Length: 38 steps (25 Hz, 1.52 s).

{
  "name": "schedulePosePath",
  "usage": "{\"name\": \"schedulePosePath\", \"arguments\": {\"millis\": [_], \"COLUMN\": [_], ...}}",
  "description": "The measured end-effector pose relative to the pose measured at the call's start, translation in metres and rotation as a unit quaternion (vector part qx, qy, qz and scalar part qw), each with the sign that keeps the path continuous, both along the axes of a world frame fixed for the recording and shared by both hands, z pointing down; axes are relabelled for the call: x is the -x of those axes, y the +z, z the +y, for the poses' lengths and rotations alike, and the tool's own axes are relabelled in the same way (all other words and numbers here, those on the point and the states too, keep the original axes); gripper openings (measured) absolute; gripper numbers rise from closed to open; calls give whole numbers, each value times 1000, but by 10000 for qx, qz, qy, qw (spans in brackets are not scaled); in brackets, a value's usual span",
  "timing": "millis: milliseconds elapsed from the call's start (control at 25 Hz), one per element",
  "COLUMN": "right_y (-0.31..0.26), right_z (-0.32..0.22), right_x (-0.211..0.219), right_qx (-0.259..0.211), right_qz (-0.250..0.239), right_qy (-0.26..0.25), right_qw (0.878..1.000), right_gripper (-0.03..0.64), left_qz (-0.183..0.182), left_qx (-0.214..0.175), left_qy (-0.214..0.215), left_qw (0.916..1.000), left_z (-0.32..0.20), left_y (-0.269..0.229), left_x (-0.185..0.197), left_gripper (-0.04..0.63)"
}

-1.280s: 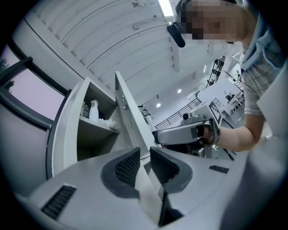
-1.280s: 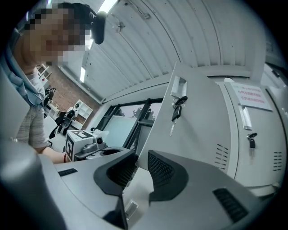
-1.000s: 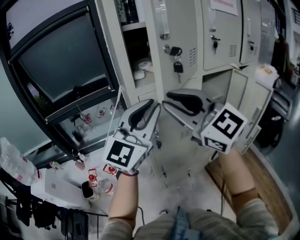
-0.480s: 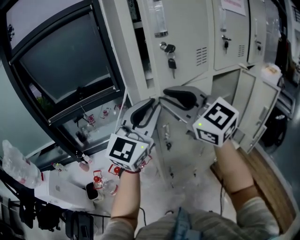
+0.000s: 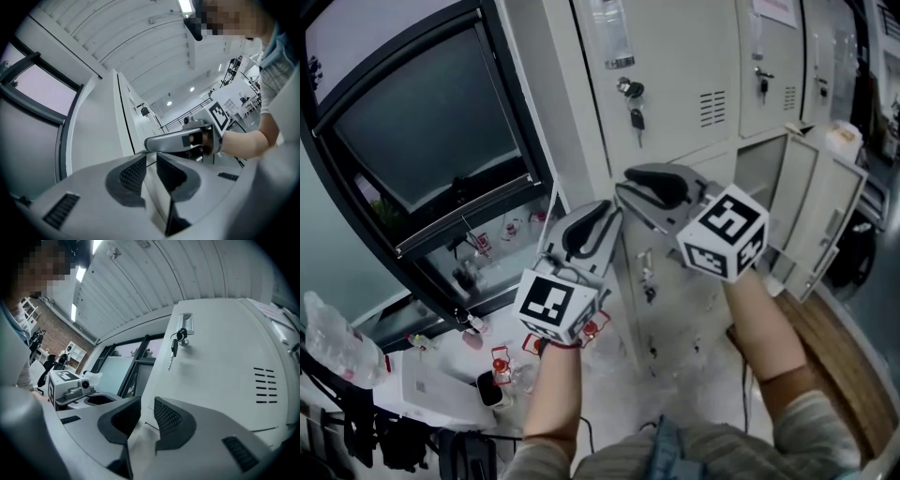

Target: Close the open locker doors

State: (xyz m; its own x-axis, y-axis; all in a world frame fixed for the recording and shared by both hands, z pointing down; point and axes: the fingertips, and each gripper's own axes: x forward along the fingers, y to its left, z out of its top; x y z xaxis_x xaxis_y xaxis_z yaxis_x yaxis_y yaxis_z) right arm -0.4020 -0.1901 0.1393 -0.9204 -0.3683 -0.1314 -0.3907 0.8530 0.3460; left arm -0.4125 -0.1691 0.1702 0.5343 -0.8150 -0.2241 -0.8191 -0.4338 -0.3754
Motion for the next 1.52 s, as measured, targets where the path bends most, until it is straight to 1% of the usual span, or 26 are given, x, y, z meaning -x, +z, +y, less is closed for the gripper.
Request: {"name": "schedulePosePath", "arguments": {"millis": [160, 320, 600, 760, 880, 960, 1080, 1200, 1320, 1520], "right_y": [1, 4, 3, 0, -1, 0, 1, 1, 1, 7], "right_z": [-5, -12, -12, -6, 1, 3, 3, 6, 11, 14], "right_x": [8, 16, 15, 9, -5, -20, -50, -88, -134, -222], "right_qx": [-67, -29, -79, -123, -187, -194, -194, -208, -186, -111], "right_qz": [50, 40, 32, 15, 11, 21, 23, 3, 5, 45], "right_qy": [67, 195, 243, 229, 269, 357, 514, 692, 924, 1285], "right_qw": [9999, 9998, 9997, 9997, 9995, 9992, 9985, 9974, 9955, 9916], "right_gripper": [86, 86, 86, 86, 86, 86, 86, 86, 86, 86], "left_qz": [-71, -22, -73, 51, -114, -165, 8, -129, -126, -238], "left_qx": [11, -41, -14, -79, -99, -107, -170, -143, -86, -30], "left_qy": [82, 218, 306, 476, 538, 633, 873, 1012, 1252, 1623], "left_qw": [9999, 9998, 9995, 9988, 9984, 9978, 9960, 9947, 9920, 9864], "left_z": [-3, -3, -7, -3, -1, 1, 1, -2, -1, -1], "left_y": [4, 3, 6, 2, 3, 2, -5, -1, 1, 9], "left_x": [6, 10, 12, 2, -11, -26, -56, -88, -132, -215], "left_gripper": [67, 67, 67, 67, 67, 67, 67, 67, 67, 67]}}
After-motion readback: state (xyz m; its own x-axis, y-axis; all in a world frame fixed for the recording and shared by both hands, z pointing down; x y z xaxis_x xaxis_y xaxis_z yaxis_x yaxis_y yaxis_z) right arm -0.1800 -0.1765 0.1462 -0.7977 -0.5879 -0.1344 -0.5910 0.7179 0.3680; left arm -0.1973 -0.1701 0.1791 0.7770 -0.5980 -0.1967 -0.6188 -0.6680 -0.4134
